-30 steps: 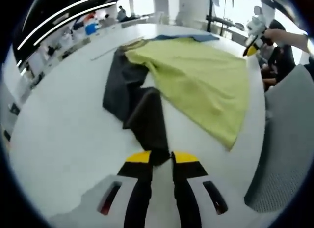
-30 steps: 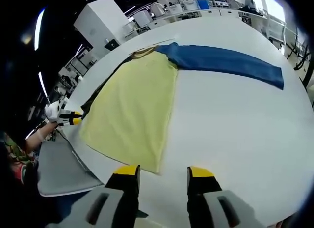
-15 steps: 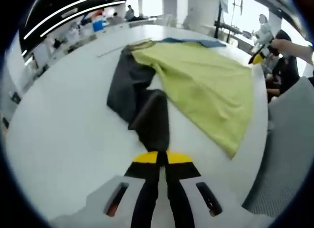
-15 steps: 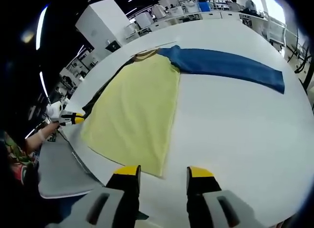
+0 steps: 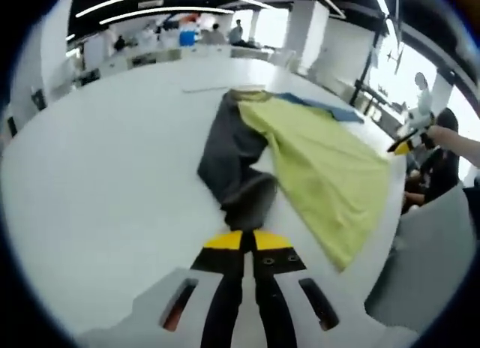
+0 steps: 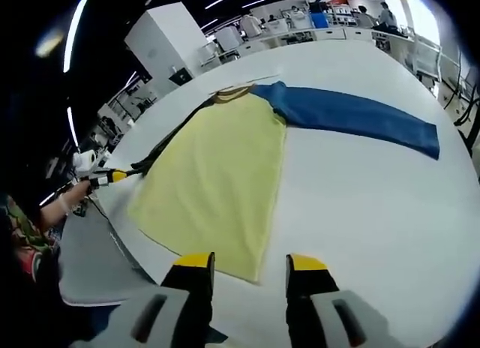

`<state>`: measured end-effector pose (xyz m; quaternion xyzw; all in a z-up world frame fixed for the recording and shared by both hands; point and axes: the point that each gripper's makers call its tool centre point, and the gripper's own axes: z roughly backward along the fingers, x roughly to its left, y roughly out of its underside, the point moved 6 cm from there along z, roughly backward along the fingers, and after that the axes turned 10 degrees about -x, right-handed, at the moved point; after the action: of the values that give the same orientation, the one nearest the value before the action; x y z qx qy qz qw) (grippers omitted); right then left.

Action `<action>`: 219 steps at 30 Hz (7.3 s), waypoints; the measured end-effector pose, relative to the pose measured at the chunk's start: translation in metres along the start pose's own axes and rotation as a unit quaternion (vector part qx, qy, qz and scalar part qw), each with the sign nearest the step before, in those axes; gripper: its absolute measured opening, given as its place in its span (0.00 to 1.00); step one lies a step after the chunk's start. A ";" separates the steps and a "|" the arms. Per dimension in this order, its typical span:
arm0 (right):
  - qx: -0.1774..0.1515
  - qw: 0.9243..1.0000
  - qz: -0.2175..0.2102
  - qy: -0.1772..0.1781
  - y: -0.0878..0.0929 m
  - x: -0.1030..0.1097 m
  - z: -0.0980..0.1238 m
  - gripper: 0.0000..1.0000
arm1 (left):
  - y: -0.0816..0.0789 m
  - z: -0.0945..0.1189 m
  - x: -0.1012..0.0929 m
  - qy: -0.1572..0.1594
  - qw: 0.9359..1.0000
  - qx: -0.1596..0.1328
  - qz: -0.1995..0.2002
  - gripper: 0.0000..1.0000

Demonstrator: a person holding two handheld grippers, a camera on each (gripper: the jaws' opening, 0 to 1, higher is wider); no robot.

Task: Fold the garment on the visible template until the final outline fits inside the template.

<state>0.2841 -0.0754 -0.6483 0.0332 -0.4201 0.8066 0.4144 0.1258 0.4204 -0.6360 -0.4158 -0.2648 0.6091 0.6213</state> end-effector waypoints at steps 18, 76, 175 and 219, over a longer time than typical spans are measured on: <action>0.004 1.000 0.008 -0.007 -0.004 0.003 -0.003 0.37 | -0.067 0.033 0.089 -0.095 0.995 -0.021 -0.007 0.00; 0.051 0.999 0.018 0.007 -0.010 0.003 -0.015 0.38 | -0.028 -0.004 0.220 -0.163 0.958 0.230 0.053 0.01; -0.099 0.983 0.009 0.156 -0.093 -0.115 0.005 0.95 | -0.007 0.025 0.009 0.014 0.996 -0.013 0.090 0.80; -0.274 0.858 -0.354 0.251 -0.110 -0.169 0.013 0.40 | 0.002 0.030 -0.020 -0.007 0.988 -0.047 0.150 0.71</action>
<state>0.4673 -0.1600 -0.6366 -0.1389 -0.4655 0.4385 0.7561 0.0977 0.4064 -0.6189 -0.4752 -0.2327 0.6852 0.5005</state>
